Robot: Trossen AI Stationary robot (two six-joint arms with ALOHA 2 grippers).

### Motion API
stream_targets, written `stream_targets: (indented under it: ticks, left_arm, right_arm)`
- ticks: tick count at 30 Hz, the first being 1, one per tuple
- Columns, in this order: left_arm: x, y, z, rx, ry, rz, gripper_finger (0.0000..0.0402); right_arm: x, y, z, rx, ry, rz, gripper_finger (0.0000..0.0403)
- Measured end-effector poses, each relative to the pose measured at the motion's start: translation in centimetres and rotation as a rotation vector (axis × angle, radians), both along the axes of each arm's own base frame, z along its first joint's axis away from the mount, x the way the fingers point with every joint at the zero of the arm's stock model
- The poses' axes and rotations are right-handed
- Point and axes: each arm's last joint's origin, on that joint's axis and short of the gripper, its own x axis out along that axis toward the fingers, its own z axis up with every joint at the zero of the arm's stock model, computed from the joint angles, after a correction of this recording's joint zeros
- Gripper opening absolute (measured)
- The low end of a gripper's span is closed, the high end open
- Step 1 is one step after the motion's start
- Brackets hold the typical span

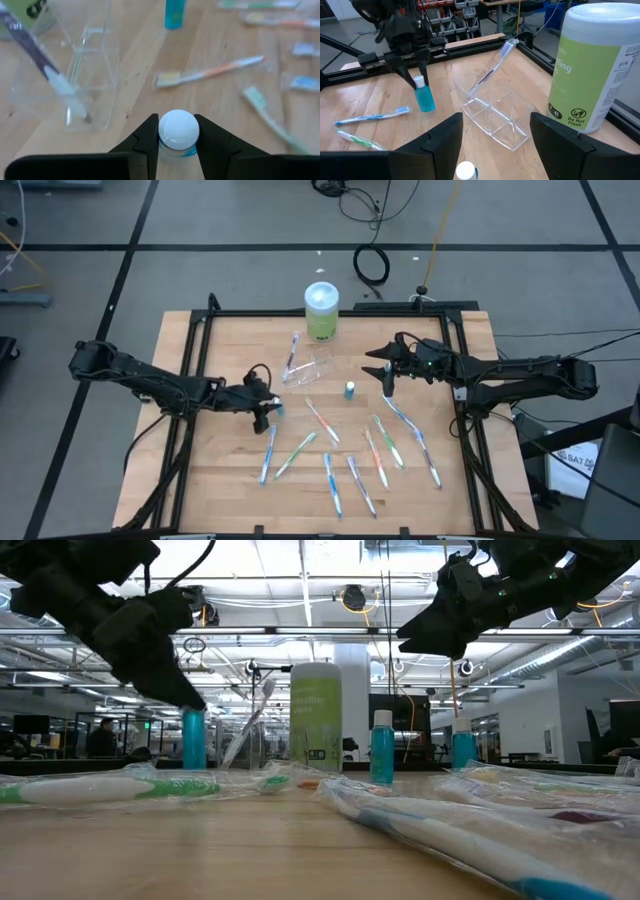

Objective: Pick & Place toothbrushing station
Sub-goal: Put the bottom left mouthwash into the transparent organizer

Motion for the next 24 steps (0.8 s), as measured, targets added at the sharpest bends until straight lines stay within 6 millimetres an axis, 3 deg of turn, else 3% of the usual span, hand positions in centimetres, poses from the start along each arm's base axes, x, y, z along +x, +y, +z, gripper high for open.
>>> stream_targets:
  ticks: [6,13,21,24]
  left_arm:
    - [0.9,0.1,1.9,0.05,-0.195,-0.025,0.0102]
    - [1.8,1.9,4.4,0.159,-0.425,0.033,0.0101]
    - [3.1,5.5,7.2,0.2,-0.273,0.164,0.01]
    - [3.7,6.4,6.8,0.181,-0.215,0.205,0.01]
  right_arm:
    - [0.0,0.0,0.0,-0.001,-0.001,0.0,0.0224]
    - [0.0,0.0,0.1,-0.002,-0.01,0.0,0.0224]
    - [0.1,0.0,0.6,-0.03,-0.061,0.003,0.0224]
    - [0.1,0.0,0.6,-0.041,-0.06,0.005,0.0224]
